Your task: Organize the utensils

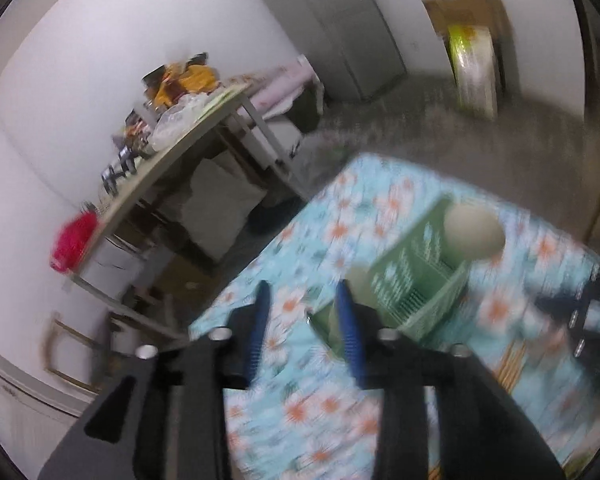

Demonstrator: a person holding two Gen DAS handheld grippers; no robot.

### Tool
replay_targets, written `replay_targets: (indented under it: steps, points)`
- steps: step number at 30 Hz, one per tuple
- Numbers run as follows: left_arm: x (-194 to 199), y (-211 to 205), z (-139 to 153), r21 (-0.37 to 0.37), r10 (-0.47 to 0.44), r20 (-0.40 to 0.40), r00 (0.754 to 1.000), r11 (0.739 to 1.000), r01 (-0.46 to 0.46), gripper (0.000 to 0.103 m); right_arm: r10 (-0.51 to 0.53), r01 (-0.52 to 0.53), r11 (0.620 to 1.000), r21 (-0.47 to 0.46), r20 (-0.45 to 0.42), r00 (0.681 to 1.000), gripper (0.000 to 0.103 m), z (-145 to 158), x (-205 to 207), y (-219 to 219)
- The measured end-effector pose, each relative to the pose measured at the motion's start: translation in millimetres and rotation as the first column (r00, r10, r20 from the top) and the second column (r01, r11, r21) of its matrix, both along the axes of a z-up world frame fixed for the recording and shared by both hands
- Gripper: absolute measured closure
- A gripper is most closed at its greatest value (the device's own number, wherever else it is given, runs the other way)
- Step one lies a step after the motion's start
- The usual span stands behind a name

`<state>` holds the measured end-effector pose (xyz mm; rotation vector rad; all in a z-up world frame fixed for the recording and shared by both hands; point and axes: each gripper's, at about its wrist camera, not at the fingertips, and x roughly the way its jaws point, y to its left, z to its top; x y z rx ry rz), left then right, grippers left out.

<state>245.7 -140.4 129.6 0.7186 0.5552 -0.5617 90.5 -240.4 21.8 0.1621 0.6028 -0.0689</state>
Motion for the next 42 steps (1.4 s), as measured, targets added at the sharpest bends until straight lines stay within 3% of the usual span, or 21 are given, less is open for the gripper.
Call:
replay_targets:
  steps: [4,8,12,14,17,19,25,27,30,35,37,42]
  points:
    - [11.4,16.1,8.2,-0.195,0.067,-0.026,0.997,0.978,-0.071,0.058,-0.008,0.008,1.0,0.021,0.009,1.0,0.102,2.7,-3.4,-6.0]
    - [2.6,52.5,17.2,-0.398,0.129,-0.071,0.989,0.906,-0.147,0.046,-0.014,0.013,0.998,0.066,0.018,1.0,0.102,5.6,-7.3,-16.9]
    - [-22.0,87.0,7.4,-0.492,0.157,-0.11,0.982,0.85,-0.191,0.033,-0.008,0.002,0.987,0.161,0.037,0.999,0.102,12.5,-13.3,-33.1]
    - [-39.7,101.0,-12.3,-0.514,0.147,-0.164,0.976,0.832,-0.211,0.029,-0.001,-0.012,0.977,0.215,0.06,0.998,0.102,20.3,-17.5,-42.8]
    - [-59.3,109.5,-43.0,-0.48,0.138,-0.243,0.96,0.843,-0.242,0.023,0.013,-0.043,0.958,0.285,0.107,0.994,0.102,37.5,-23.4,-57.1]
    - [-76.8,116.0,-66.0,-0.477,0.141,-0.296,0.945,0.835,-0.274,0.019,0.023,-0.066,0.947,0.315,0.137,0.99,0.102,47.8,-24.9,-63.6]
    - [-116.6,130.7,-97.3,-0.521,0.168,-0.33,0.929,0.788,-0.328,0.01,0.076,-0.176,0.907,0.384,0.262,0.962,0.102,91.3,-12.6,-76.1]
    - [-124.7,131.5,-101.4,-0.522,0.159,-0.32,0.934,0.793,-0.314,0.008,0.084,-0.21,0.894,0.396,0.312,0.946,0.102,107.3,-4.8,-80.3]
    - [-136.4,130.1,-105.4,-0.501,0.148,-0.276,0.95,0.821,-0.274,0.007,0.081,-0.245,0.88,0.407,0.38,0.921,0.102,123.5,6.9,-88.0]
    - [-149.8,126.1,-108.2,-0.442,0.15,-0.176,0.973,0.871,-0.214,0.006,0.08,-0.321,0.822,0.471,0.462,0.883,0.102,127.2,37.0,-101.8]
    - [-151.1,127.1,-108.3,-0.44,0.15,-0.165,0.975,0.873,-0.209,0.006,0.08,-0.35,0.8,0.488,0.491,0.868,0.102,125.0,53.3,-105.4]
    - [-147.0,133.2,-109.2,-0.444,0.158,-0.184,0.97,0.867,-0.225,0.006,0.086,-0.358,0.8,0.481,0.499,0.862,0.102,113.0,90.1,-109.8]
